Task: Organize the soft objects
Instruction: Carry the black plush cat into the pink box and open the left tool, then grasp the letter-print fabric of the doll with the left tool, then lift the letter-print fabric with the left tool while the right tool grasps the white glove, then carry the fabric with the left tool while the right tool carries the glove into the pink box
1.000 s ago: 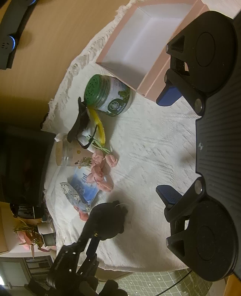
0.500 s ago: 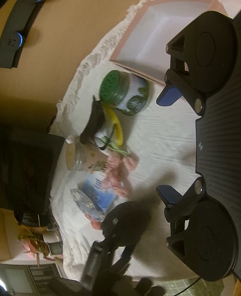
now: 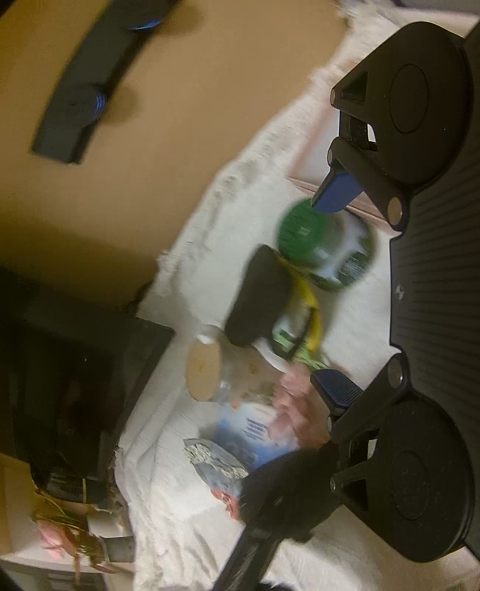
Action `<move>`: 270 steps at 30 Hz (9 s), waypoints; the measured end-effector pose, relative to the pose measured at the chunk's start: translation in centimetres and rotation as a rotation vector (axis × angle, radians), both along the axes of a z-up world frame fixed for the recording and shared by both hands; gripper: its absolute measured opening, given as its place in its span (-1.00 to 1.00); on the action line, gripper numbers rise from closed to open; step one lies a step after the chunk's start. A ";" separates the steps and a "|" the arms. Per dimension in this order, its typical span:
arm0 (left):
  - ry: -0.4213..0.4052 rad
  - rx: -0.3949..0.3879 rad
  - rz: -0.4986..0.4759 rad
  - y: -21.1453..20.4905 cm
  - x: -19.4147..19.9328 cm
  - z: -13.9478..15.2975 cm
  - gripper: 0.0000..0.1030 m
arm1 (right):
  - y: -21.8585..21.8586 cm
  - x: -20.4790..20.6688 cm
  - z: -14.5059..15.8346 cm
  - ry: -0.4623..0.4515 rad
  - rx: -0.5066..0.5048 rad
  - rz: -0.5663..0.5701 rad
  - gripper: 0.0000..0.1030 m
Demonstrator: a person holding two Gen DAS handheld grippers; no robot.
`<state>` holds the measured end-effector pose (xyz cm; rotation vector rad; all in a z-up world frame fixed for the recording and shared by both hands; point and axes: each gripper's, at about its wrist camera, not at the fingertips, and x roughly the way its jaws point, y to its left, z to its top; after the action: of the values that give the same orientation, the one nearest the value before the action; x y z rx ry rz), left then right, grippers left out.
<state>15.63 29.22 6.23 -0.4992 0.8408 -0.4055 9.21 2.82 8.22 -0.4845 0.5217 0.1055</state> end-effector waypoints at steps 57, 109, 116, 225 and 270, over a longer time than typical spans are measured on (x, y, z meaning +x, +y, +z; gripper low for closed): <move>-0.097 0.117 -0.641 -32.2 10.7 2.9 0.28 | -21.2 -3.3 6.3 -0.100 0.278 -0.431 -0.18; 0.034 0.028 0.286 9.1 -1.5 -3.0 0.28 | 2.4 1.0 -9.4 0.253 0.197 0.007 0.27; 0.154 -0.126 0.226 7.3 1.4 -3.7 0.28 | 2.2 0.2 -9.3 0.237 0.163 0.008 0.27; -0.087 0.230 0.269 5.8 2.0 1.9 -0.79 | 1.5 18.8 -2.3 0.497 0.089 0.126 -0.92; -0.130 0.151 -0.576 -30.9 8.4 4.4 -0.79 | -20.4 -2.2 11.8 -0.033 0.496 -0.297 -0.93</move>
<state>24.01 -1.72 10.59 -0.0794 0.8742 -0.8854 6.98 -17.59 20.00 0.0775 0.5083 -0.0584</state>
